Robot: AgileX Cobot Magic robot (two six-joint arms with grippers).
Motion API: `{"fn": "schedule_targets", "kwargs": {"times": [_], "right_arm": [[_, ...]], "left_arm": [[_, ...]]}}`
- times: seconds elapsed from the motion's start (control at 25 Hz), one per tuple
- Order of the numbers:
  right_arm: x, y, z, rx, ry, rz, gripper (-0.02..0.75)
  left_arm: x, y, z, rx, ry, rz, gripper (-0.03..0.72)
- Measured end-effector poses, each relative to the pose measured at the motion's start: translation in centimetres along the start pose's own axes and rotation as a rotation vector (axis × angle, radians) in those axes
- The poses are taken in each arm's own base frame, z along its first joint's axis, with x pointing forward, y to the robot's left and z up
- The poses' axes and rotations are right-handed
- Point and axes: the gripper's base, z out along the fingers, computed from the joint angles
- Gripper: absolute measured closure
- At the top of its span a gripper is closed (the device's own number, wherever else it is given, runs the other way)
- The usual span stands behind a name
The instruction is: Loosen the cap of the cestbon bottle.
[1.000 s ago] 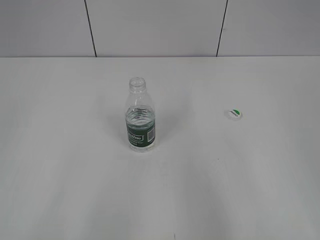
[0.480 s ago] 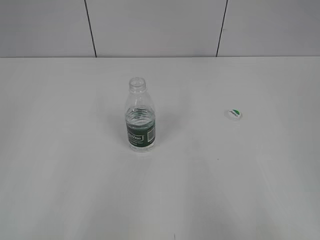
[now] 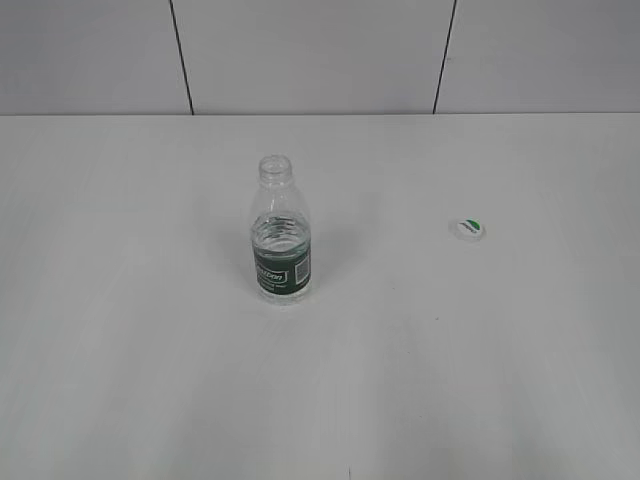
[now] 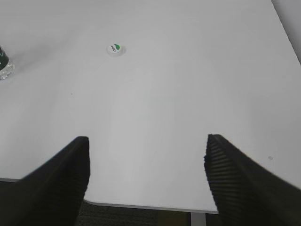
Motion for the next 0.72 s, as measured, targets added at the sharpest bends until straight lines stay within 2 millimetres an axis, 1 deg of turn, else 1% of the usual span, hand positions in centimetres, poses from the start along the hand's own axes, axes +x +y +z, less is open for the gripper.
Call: {"fn": "schedule_targets", "kwargs": {"times": [0.6,0.72], "right_arm": [[-0.01,0.00,0.00,0.004,-0.001,0.005,0.156],[-0.01,0.03,0.00,0.037,0.001,0.024,0.156]], "left_arm": [[0.01,0.06,0.00,-0.007,0.001,0.004,0.157],[0.02,0.08,0.00,0.000,0.000,0.008,0.163]]}}
